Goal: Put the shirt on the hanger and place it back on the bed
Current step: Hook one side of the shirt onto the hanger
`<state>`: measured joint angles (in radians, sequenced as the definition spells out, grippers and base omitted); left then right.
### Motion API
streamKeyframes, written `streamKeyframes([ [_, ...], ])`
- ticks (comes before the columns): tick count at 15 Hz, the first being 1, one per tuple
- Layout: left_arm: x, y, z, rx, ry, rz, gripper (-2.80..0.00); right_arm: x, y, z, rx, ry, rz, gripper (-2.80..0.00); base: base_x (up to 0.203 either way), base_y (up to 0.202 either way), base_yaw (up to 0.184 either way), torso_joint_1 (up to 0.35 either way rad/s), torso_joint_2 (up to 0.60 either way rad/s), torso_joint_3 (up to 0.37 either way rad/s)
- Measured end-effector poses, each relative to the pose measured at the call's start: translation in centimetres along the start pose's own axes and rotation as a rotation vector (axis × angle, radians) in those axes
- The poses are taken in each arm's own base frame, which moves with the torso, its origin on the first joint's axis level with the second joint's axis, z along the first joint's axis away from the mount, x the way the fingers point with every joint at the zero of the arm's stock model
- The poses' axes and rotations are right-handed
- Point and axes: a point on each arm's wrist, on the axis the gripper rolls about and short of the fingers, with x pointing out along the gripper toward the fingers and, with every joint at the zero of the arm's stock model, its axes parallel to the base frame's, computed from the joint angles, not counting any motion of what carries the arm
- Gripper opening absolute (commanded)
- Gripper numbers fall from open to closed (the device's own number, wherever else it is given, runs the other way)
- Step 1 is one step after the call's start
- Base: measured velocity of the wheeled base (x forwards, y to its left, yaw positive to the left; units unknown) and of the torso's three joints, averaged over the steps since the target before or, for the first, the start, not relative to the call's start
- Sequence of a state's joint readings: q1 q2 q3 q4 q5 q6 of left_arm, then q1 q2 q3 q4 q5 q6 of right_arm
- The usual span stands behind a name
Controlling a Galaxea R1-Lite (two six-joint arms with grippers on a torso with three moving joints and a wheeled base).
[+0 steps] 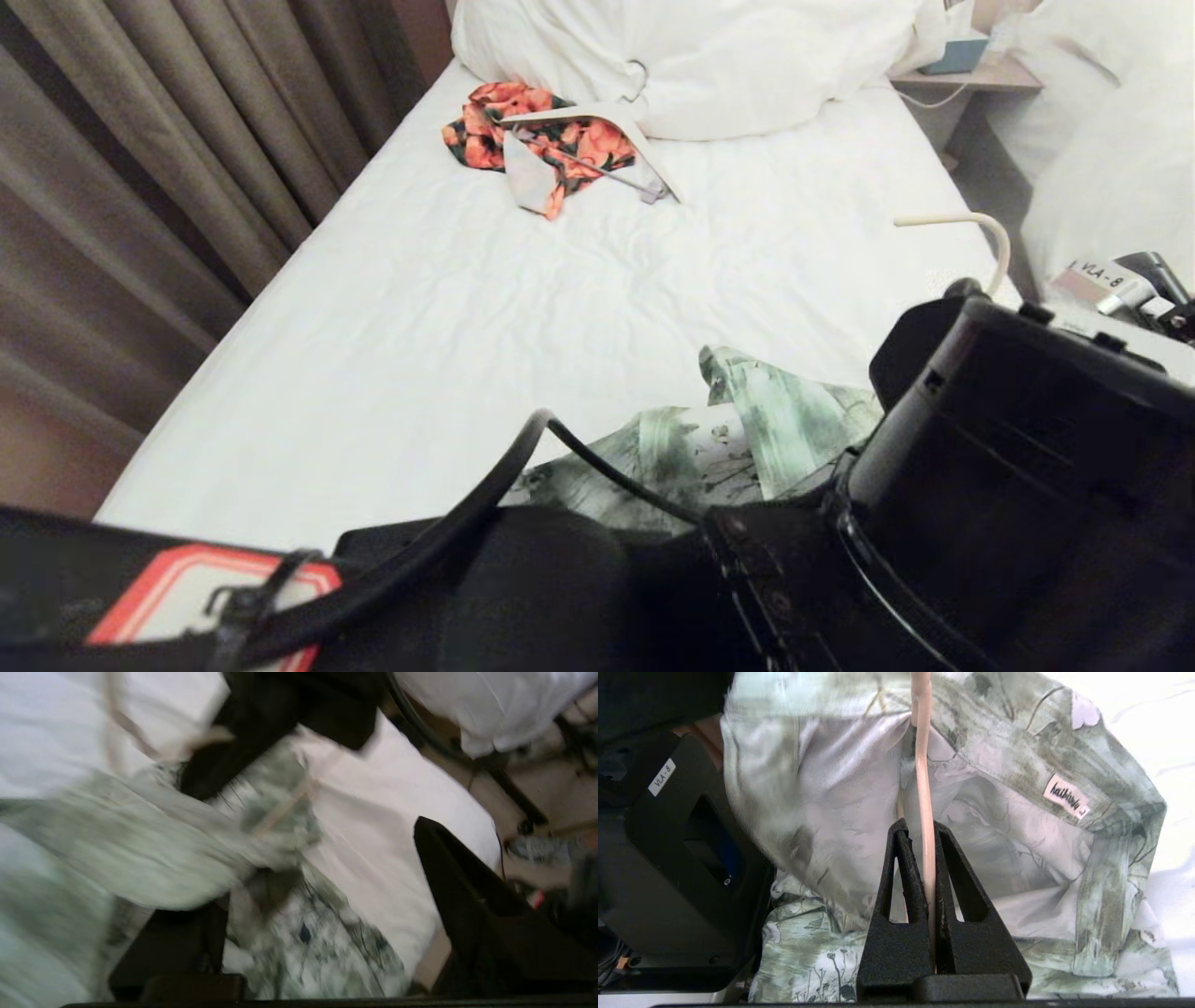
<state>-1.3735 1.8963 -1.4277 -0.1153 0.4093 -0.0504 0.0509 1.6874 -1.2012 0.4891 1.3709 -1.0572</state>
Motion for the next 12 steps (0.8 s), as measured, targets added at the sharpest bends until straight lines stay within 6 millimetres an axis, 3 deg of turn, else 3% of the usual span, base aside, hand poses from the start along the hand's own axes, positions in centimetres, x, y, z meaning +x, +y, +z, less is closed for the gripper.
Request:
streamKeyframes([
  [6,-0.6,-0.7,-3.3,0.049,0.099,-0.024,0.0,-0.4,-0.3,0.6,-0.021,-0.019,-0.006,-2.8,0.0,0.0,0.0,0.0,0.0,0.0],
  [7,-0.8,-0.5,-3.7,0.049,0.109,-0.02,-2.8,-0.4,-0.4,0.6,-0.022,-0.019,-0.007,-2.8,0.0,0.0,0.0,0.0,0.0,0.0],
  [10,-2.8,0.7,-4.4,0.062,0.123,-0.012,-2.8,0.0,-0.8,1.4,-0.054,-0.024,0.006,-2.8,0.0,0.0,0.0,0.0,0.0,0.0],
  [12,-5.7,2.3,-4.8,0.068,0.127,-0.004,-2.8,0.5,-1.2,1.8,-0.064,-0.027,0.02,-2.8,0.0,0.0,0.0,0.0,0.0,0.0],
])
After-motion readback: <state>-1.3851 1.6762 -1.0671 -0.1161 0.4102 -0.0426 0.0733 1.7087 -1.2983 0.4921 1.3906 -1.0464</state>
